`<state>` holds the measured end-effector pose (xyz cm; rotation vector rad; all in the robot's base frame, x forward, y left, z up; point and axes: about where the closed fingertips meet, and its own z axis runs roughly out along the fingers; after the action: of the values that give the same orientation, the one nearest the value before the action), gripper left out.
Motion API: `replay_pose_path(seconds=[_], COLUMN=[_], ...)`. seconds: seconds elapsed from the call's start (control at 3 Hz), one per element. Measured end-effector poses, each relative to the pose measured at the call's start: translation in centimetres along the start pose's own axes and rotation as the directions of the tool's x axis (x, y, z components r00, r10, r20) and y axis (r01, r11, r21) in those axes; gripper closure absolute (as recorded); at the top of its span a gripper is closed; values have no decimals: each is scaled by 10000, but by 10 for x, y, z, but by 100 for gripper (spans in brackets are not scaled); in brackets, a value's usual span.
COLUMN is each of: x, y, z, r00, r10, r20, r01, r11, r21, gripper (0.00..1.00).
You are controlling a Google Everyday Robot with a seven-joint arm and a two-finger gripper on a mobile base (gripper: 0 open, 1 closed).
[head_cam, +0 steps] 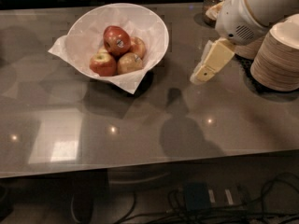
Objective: Pick apple from white bowl
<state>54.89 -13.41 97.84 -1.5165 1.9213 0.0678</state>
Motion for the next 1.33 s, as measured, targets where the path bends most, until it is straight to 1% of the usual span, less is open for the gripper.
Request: replay_pose_path(seconds=[0.33,0.67,1.0,1.33], x=[-38,-69,-94,-130], y=[-21,-40,-53,-58], z=[29,58,82,105], r00=[9954,9845,9737,9626], r10=[28,232,444,473], r20=[958,1741,2235,2669], r01=[-30,-216,-385,-291], r11=[10000,9997,9988,9970], r21=[16,-108,-306,-718], gripper=[0,0,0,0])
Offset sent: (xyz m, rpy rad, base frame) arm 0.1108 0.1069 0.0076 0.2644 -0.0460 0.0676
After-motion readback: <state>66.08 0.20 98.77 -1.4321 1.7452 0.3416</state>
